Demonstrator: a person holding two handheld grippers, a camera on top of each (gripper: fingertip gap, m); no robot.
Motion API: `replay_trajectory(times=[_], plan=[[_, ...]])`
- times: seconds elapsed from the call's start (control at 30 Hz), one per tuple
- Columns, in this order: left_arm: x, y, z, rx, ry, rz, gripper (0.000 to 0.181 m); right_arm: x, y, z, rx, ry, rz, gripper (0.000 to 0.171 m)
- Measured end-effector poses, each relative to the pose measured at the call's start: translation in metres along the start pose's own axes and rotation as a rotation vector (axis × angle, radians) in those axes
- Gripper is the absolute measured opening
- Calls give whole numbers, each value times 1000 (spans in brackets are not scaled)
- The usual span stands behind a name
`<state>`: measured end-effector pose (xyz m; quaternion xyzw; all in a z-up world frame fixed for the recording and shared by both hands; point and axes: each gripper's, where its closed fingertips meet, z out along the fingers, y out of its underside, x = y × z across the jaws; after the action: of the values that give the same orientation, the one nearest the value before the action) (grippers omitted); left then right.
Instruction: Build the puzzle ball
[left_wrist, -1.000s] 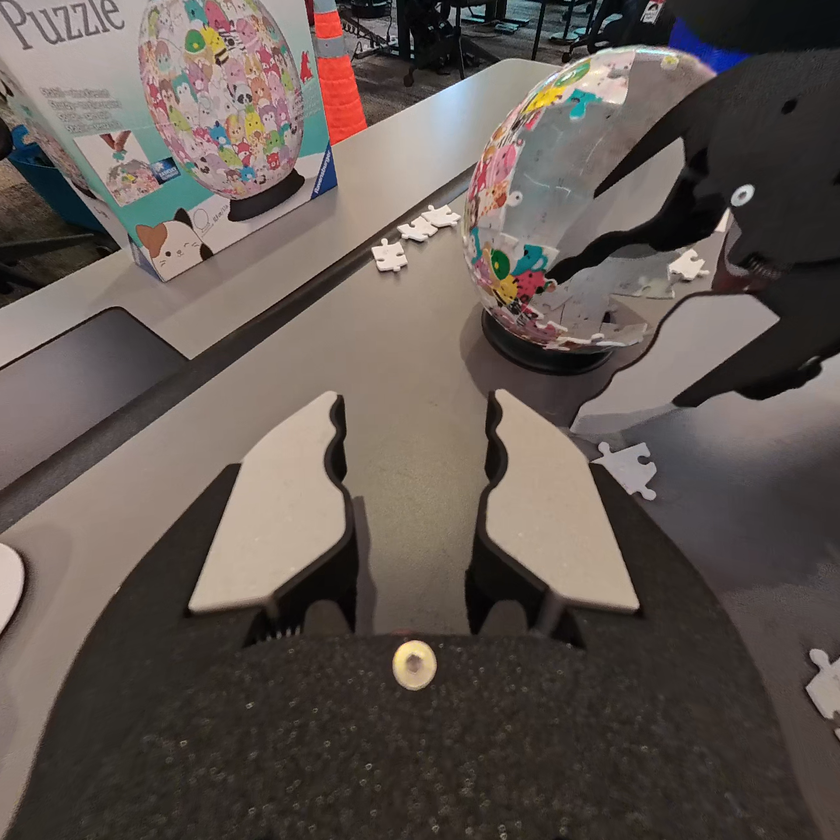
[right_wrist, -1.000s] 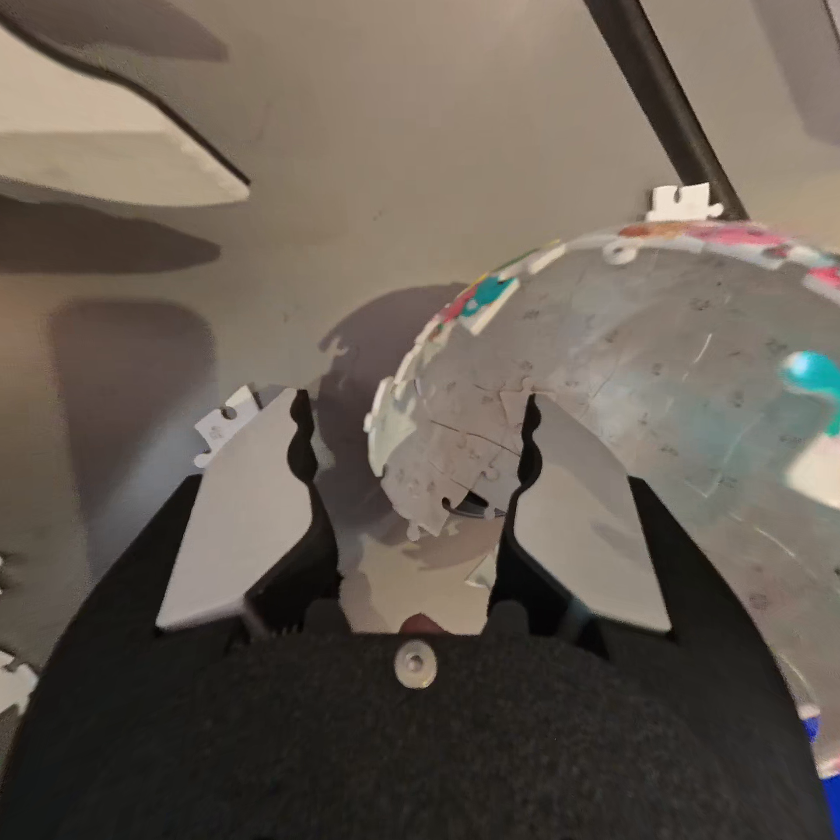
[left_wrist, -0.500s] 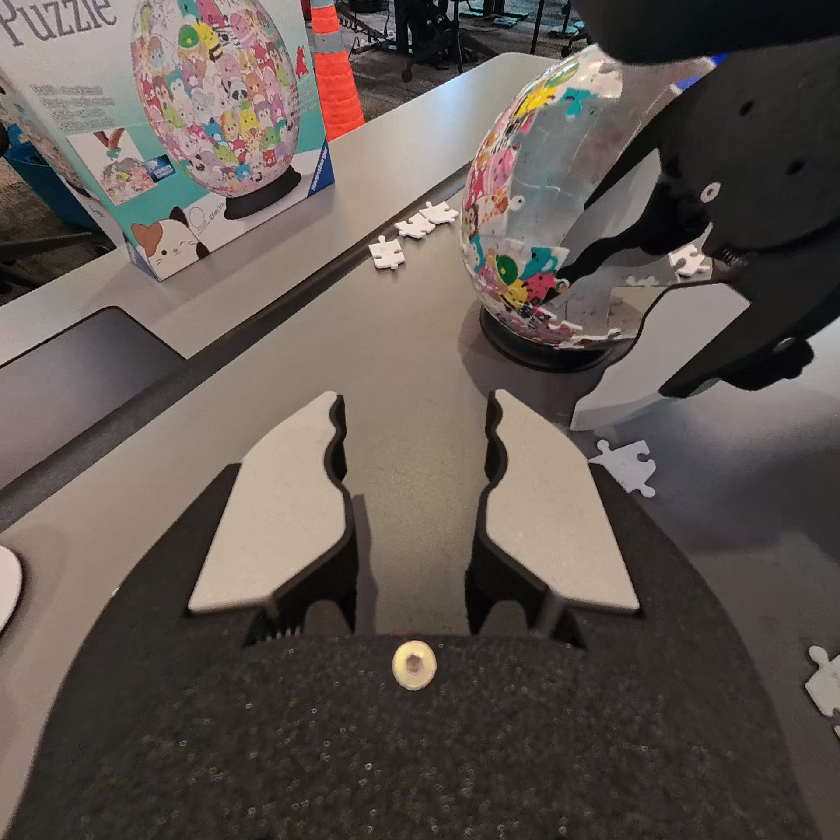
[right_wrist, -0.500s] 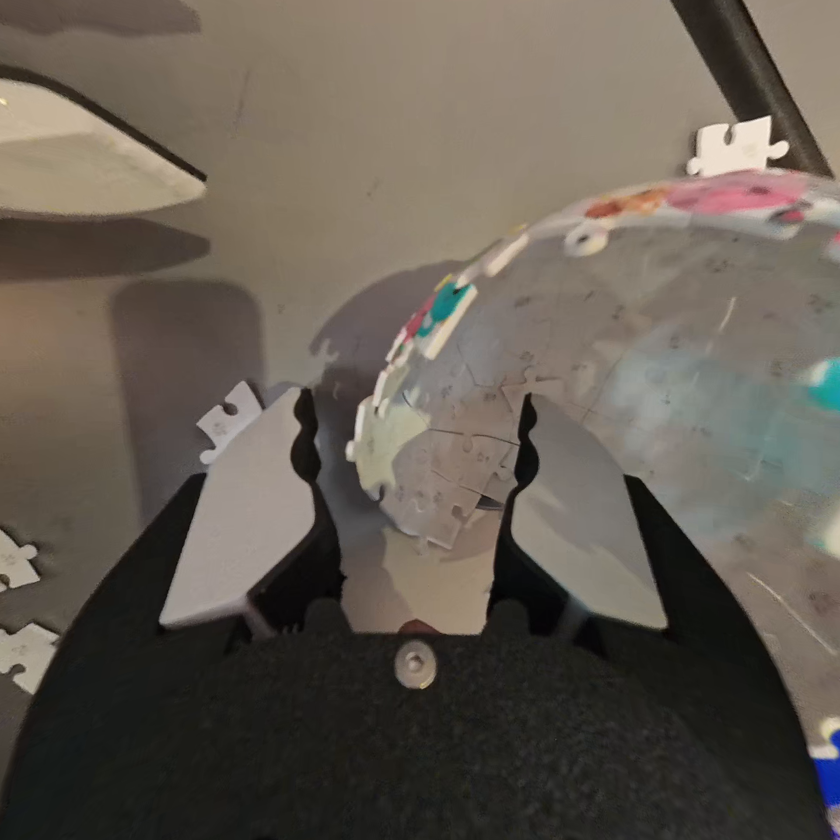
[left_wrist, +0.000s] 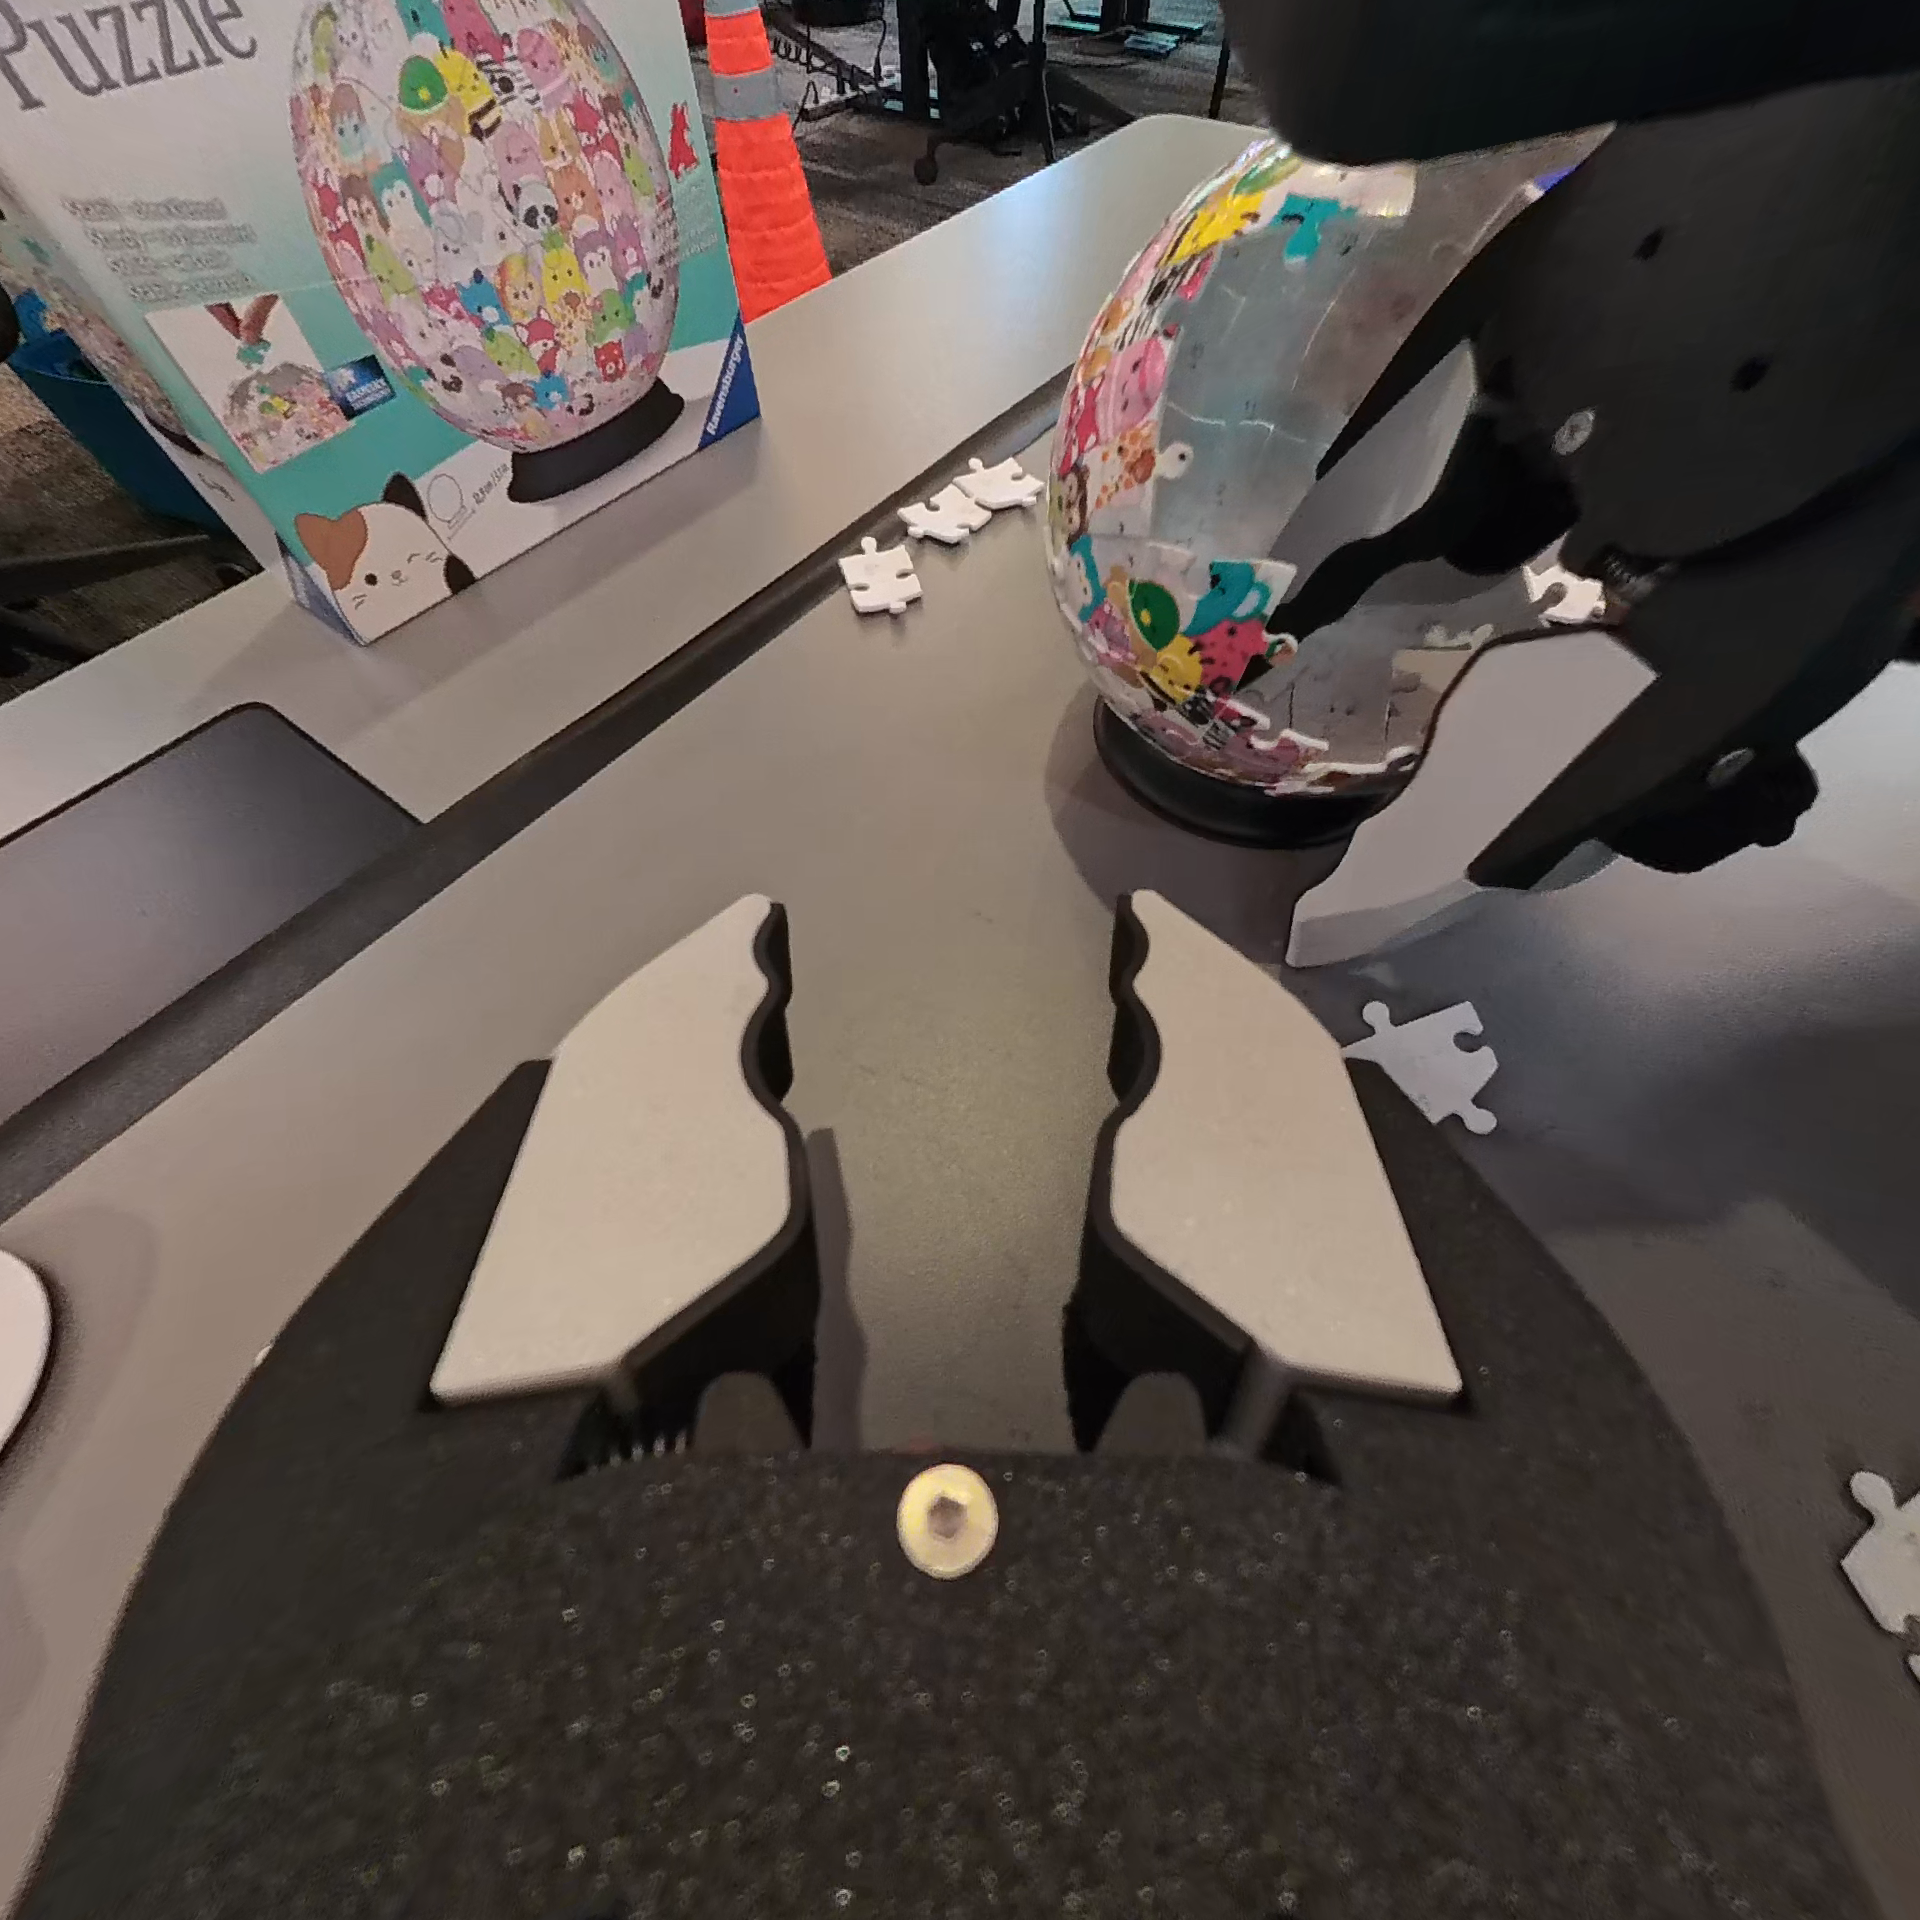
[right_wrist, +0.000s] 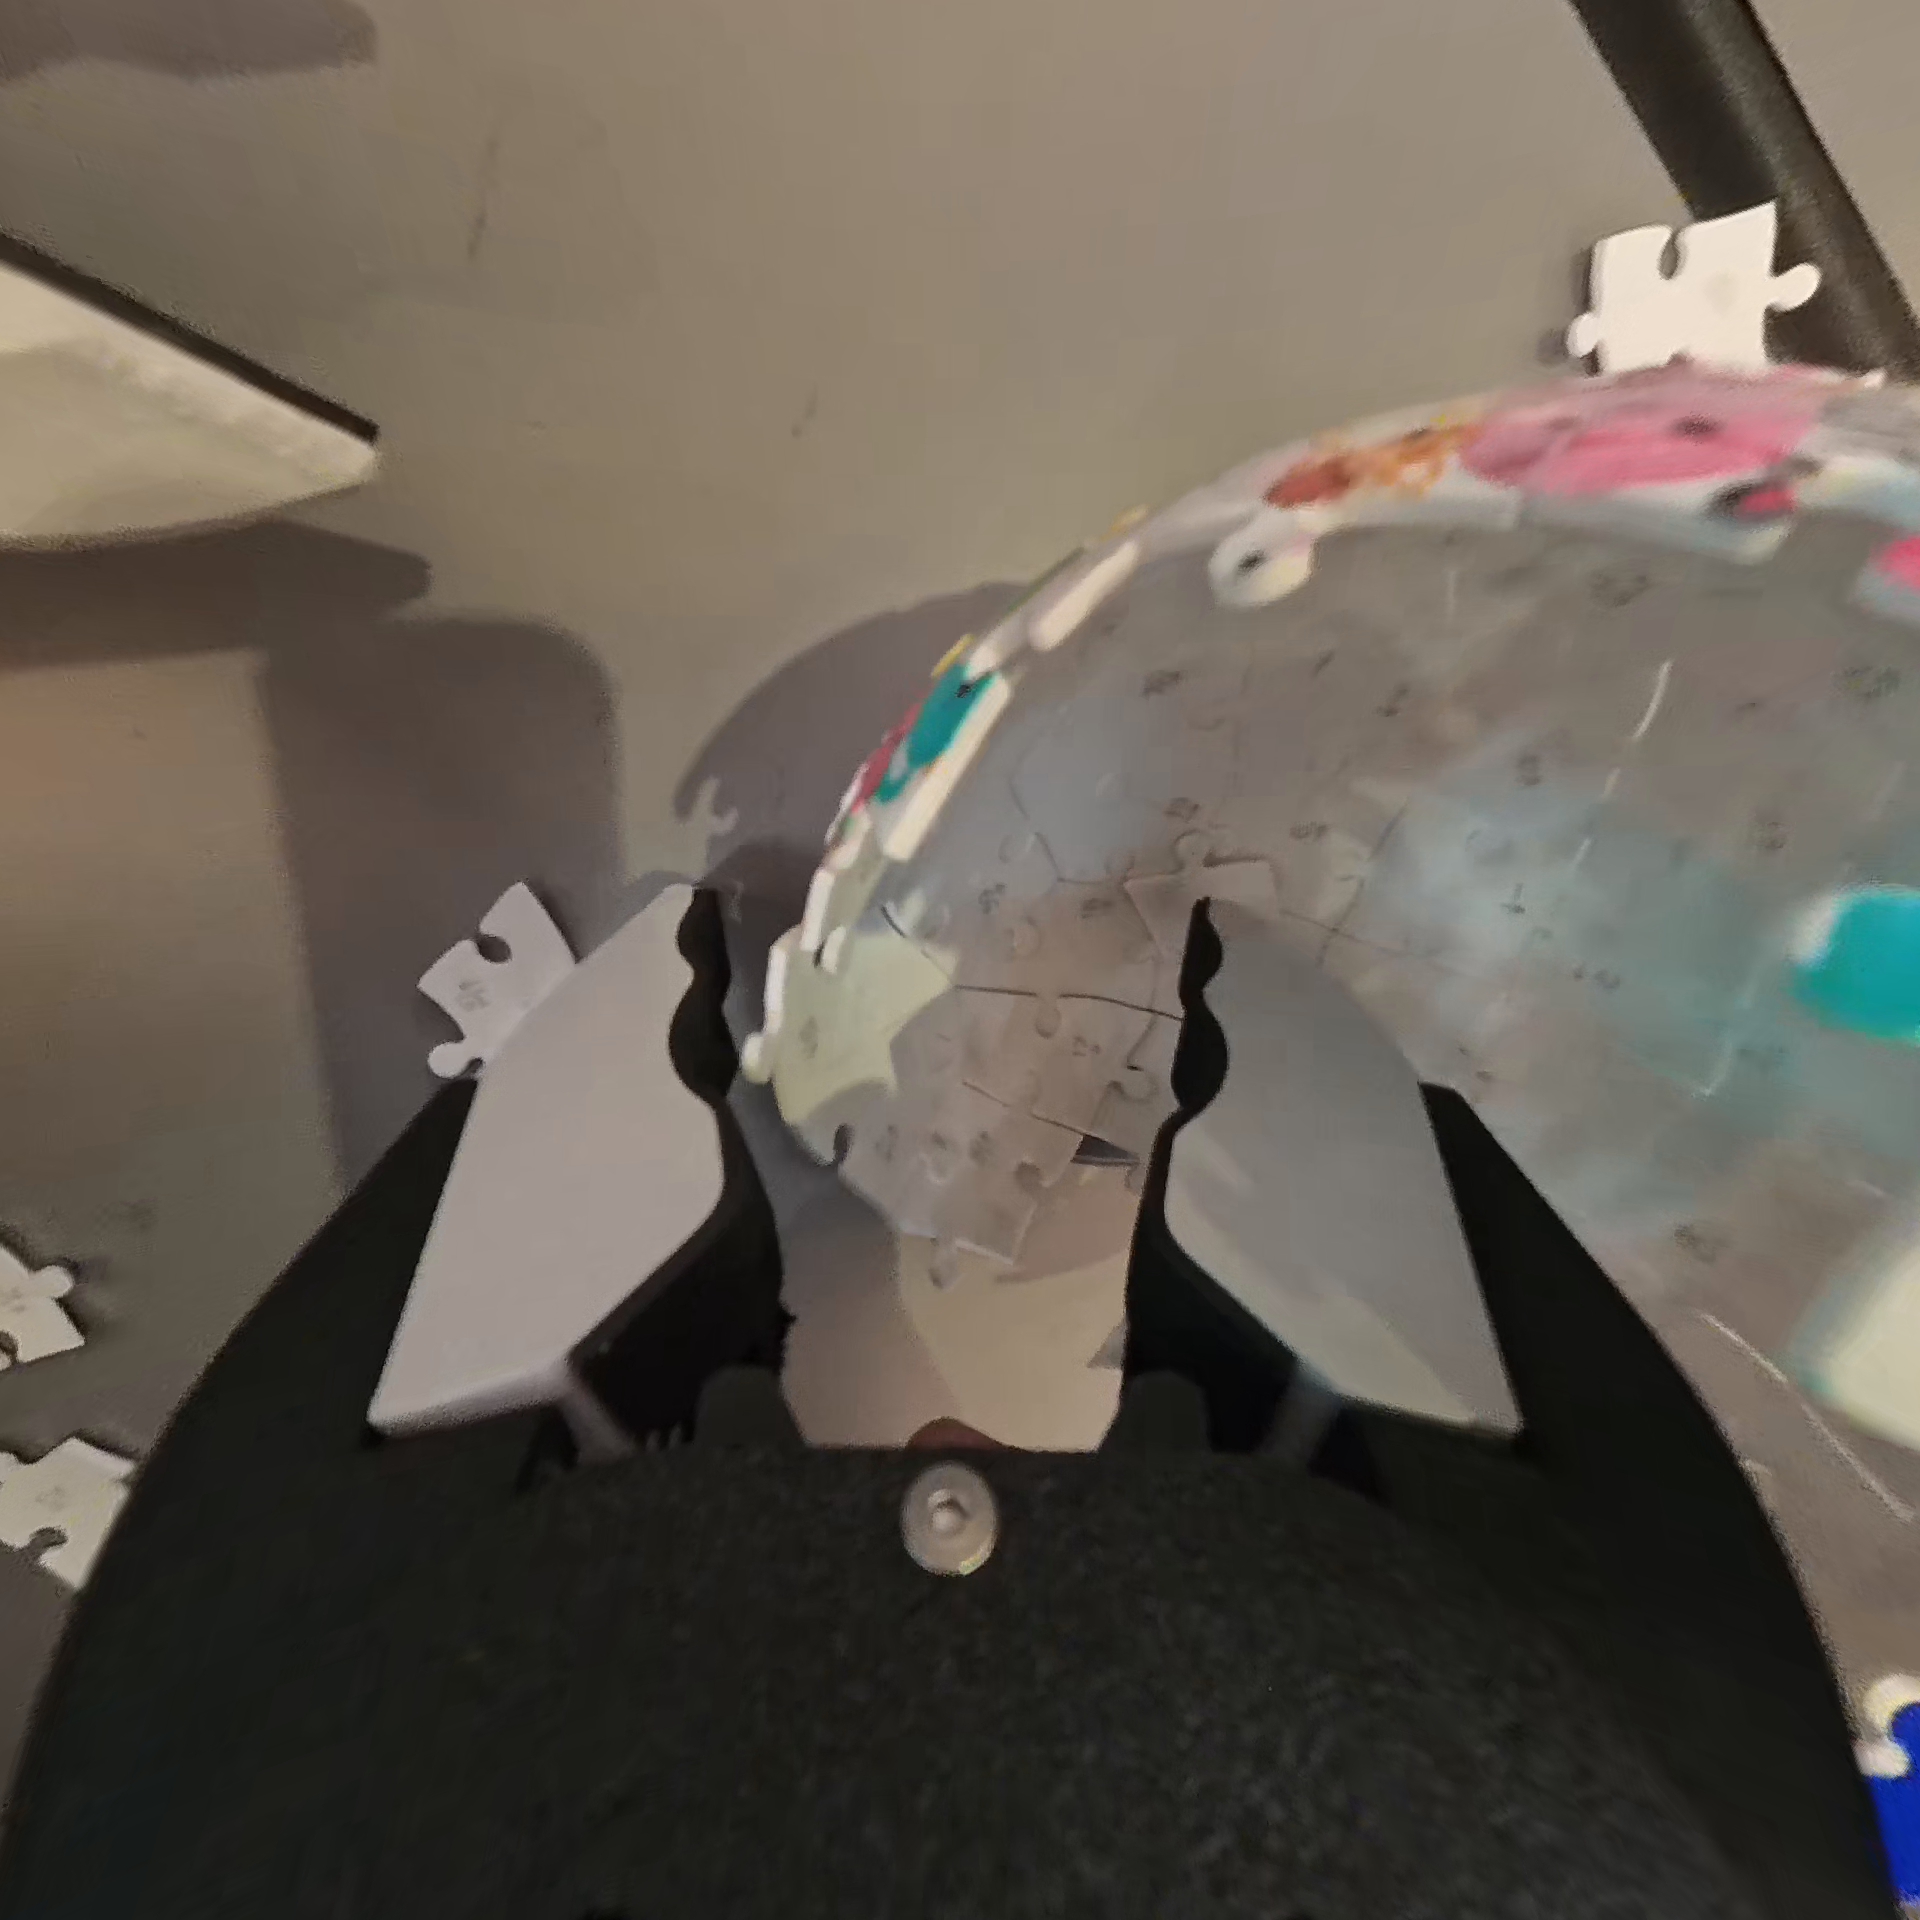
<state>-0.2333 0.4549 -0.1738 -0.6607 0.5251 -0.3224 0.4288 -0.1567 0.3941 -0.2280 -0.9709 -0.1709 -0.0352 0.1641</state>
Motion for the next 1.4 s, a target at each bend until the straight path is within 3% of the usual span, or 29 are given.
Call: replay_trajectory(times=[0.47, 0.8, 0.9, 1.4], plan=[[0, 1, 0, -3, 2, 0, 59, -12, 3, 1, -38, -65, -32, 101], [0, 1, 0, -4, 1, 1, 59, -30, 2, -8, -25, -157, -24, 98], [1, 1, 0, -4, 1, 2, 59, -30, 2, -12, -14, -147, -32, 86], [1, 1, 0, -5, 1, 3, 59, -16, 6, -2, -32, -84, -64, 94]])
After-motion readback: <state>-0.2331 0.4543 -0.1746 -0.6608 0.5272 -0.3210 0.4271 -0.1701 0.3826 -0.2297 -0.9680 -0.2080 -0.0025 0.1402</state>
